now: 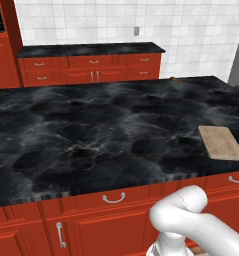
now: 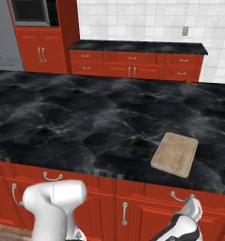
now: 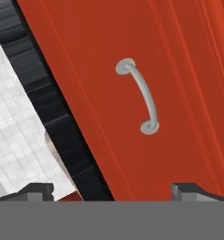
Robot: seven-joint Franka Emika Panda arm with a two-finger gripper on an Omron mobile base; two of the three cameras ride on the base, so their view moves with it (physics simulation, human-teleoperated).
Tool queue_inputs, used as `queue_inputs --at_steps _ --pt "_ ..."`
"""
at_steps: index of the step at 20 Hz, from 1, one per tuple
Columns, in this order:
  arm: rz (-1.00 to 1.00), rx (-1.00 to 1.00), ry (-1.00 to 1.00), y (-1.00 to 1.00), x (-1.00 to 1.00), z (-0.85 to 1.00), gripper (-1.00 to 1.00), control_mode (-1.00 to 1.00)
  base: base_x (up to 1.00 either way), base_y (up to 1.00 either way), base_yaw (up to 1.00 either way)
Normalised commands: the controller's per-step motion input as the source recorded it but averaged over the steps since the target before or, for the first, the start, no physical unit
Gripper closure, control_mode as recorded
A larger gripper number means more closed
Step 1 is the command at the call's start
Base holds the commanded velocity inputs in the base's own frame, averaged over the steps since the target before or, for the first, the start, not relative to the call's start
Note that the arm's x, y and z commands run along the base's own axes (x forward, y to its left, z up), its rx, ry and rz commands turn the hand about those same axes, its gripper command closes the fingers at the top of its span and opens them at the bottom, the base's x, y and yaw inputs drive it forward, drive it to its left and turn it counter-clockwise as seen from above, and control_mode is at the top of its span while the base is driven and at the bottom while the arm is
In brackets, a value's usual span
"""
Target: Open the drawer on the right and place the cutting tools on the cutting board.
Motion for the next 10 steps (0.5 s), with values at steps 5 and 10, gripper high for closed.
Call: queue_inputs --at_steps 5,10 --pt "-0.05 0.0 -0.04 -0.15 0.25 0.0 -1.0 -1.0 0.0 0.0 0.0" --pt "0.0 0.0 -0.02 -0.02 0.09 -0.21 -1.0 -1.0 0.0 0.0 0.0"
